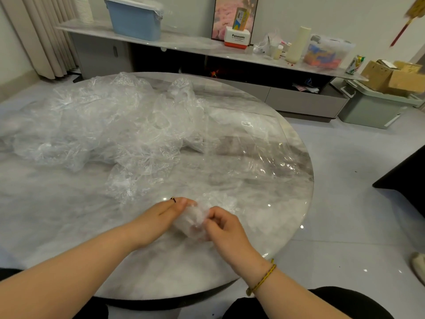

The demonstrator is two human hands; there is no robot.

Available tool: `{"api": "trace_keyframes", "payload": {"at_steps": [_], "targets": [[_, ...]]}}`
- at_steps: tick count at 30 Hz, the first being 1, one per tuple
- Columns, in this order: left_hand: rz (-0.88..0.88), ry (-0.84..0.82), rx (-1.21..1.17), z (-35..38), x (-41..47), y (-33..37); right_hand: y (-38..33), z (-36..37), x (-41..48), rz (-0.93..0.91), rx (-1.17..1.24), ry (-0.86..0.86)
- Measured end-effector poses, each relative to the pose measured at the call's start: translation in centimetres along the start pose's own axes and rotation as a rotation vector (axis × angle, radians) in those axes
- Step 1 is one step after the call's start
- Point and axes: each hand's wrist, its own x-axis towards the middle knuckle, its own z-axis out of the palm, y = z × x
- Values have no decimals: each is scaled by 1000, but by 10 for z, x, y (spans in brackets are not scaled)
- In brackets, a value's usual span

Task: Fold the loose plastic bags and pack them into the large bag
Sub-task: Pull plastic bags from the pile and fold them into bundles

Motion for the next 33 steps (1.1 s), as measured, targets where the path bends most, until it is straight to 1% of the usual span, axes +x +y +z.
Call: {"api": "trace_keyframes", "payload": {"at_steps": [1, 3, 5, 7, 10, 12, 15, 17, 19, 20, 21, 22, 23, 24, 26, 27, 29, 30, 31, 32, 33], "targets": [[-10, -4, -8, 1, 1, -4, -4, -4, 2, 49, 70, 26], [-12, -25, 99, 3, 3, -7, -9, -11, 5, 109, 180, 71], [-38, -37, 192, 6, 4, -8, -12, -16, 9, 130, 230, 153], [-53, 12, 231, 10, 7, -8, -8, -21, 15, 140, 217, 260], [-13, 152, 292, 16, 11, -10, 0, -27, 24, 165, 91, 374], [-5, 205, 313, 19, 12, -12, 6, -31, 27, 208, 47, 375], [-3, 211, 379, 20, 12, -13, 8, -33, 29, 274, 6, 302], [-1, 229, 409, 22, 11, -9, 7, -33, 31, 283, -57, 269], [0, 295, 458, 22, 9, -3, 7, -32, 32, 269, -138, 246], [18, 362, 501, 22, 8, -2, 8, -31, 33, 257, -161, 244], [59, 442, 582, 22, 7, -3, 10, -31, 34, 244, -184, 246], [144, 511, 668, 24, 7, -7, 10, -30, 34, 234, -212, 253], [248, 540, 761, 28, 7, -10, 12, -30, 34, 226, -246, 257], [327, 525, 816, 32, 7, -10, 13, -30, 34, 220, -284, 258], [346, 405, 900, 43, 9, -9, 13, -29, 34, 201, -345, 252], [287, 329, 925, 48, 9, -4, 12, -30, 33, 188, -367, 254], [162, 236, 962, 57, 12, 2, 10, -29, 31, 163, -426, 255], [134, 242, 961, 60, 13, -1, 9, -28, 30, 149, -469, 250], [69, 214, 937, 60, 14, -4, 9, -27, 29, 128, -540, 244], [28, 178, 926, 61, 16, -8, 9, -24, 27, 82, -637, 257], [16, 160, 936, 60, 17, -10, 11, -21, 26, -17, -733, 306]]}}
